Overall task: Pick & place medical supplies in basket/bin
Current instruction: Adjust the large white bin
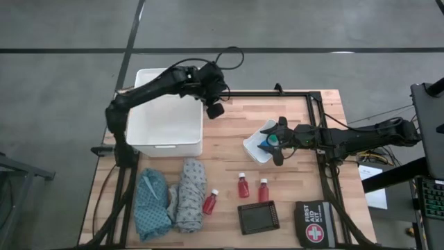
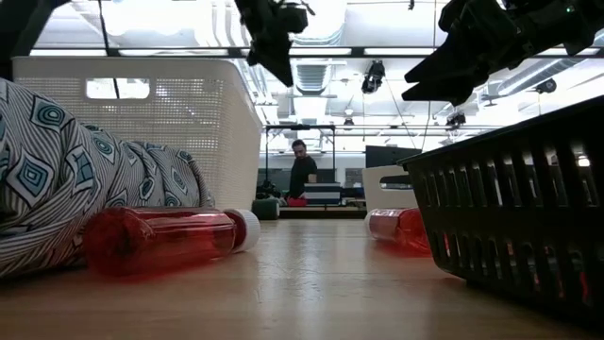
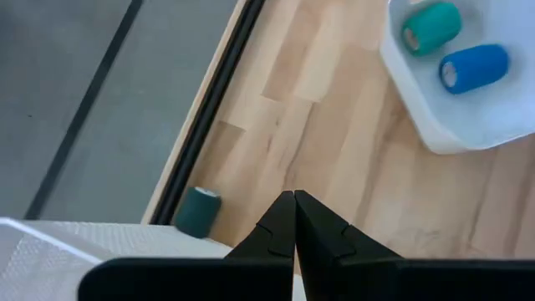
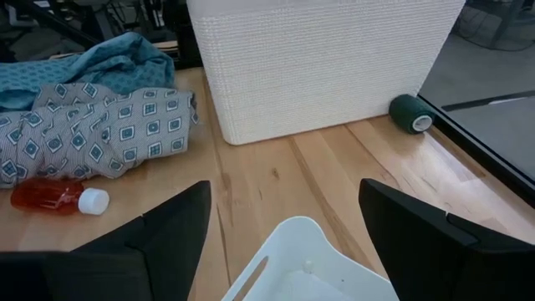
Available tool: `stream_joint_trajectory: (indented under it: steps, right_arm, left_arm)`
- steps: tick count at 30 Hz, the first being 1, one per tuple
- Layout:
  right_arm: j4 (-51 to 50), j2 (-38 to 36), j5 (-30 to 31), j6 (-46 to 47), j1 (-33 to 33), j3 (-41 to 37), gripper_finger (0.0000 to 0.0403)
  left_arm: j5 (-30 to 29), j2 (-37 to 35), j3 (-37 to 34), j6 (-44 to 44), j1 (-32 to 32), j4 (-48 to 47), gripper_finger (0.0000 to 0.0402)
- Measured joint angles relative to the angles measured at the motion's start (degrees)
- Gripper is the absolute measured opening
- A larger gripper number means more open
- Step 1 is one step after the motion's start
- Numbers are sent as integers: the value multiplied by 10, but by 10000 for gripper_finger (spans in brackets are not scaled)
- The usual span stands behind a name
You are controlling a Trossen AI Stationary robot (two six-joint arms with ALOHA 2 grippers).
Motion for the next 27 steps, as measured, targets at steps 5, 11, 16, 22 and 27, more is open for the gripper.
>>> stream_joint_trajectory:
  steps: [5, 11, 16, 22, 27]
  right_arm:
    - [0, 0, 0, 0, 0, 0, 302]
    - [0, 0, 0, 0, 0, 0, 311]
    - [0, 0, 0, 0, 0, 0, 308]
    - [0, 0, 0, 0, 0, 0, 299]
    - [0, 0, 0, 0, 0, 0, 297]
  left_arm:
    - [-5, 36, -1, 4, 30, 1, 5]
    - [-7, 82, -1, 7, 55, 2, 5]
    - [-13, 93, -1, 7, 59, -1, 5]
    - [-16, 63, -1, 14, 56, -7, 5]
    - [-2, -3, -4, -23, 30, -17, 5]
